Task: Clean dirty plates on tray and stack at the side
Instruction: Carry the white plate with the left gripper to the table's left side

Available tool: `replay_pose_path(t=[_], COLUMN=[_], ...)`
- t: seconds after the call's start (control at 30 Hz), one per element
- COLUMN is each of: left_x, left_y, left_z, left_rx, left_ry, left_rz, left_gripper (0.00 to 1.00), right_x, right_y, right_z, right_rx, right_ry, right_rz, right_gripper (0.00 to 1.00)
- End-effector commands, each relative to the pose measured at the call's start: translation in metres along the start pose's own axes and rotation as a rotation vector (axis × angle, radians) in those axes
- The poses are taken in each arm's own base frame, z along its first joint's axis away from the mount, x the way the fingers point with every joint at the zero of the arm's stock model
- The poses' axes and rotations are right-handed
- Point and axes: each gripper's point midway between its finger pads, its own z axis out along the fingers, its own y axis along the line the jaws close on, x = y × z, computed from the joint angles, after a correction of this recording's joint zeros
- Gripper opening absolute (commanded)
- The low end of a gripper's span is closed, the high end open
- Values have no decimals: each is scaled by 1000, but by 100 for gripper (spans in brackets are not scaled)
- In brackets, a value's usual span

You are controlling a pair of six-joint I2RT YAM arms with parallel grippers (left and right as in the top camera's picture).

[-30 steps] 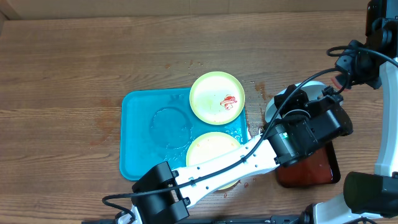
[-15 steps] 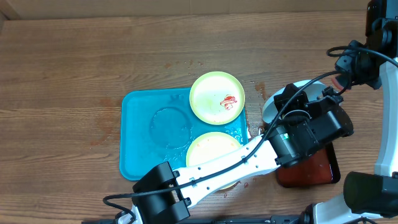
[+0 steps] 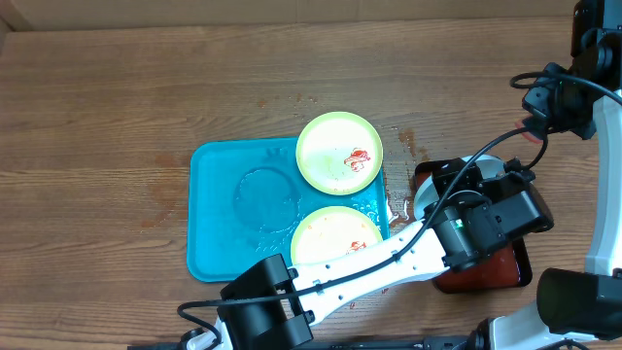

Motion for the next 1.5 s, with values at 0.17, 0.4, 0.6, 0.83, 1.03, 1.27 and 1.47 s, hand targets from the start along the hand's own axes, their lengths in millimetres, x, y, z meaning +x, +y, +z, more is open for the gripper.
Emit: replay_pose_path(t=[0.17,0.4,0.6,0.83,1.03,1.27,1.47], left_x=[-6,15,43,75,139,258,355], left_y=[10,40,95,155,188,252,264], left_z=[0,11,10,-7,8,23,24], left_rx=[-23,-12,48,167,320,240,148], left_ry=[-10,53,109,129,284,486,652], left_rz=[-118,-269,-478,-706,-1024,-1341,-1500], left_gripper=[4,5,4,5,4,5,5], right_x=[-5,-5,-5,-2,4,15,23], right_y=[2,2,2,5,10,17,26], right_z=[-18,-18,-18,-18,-18,-11,-12], right_rx=[-35,-34,-35,-52,-82,-107,-113], right_ry=[-51,-50,-50,-36,-6,55,70], right_rz=[2,2,2,-3,-6,-17,-48], right_gripper=[4,4,4,4,4,4,4])
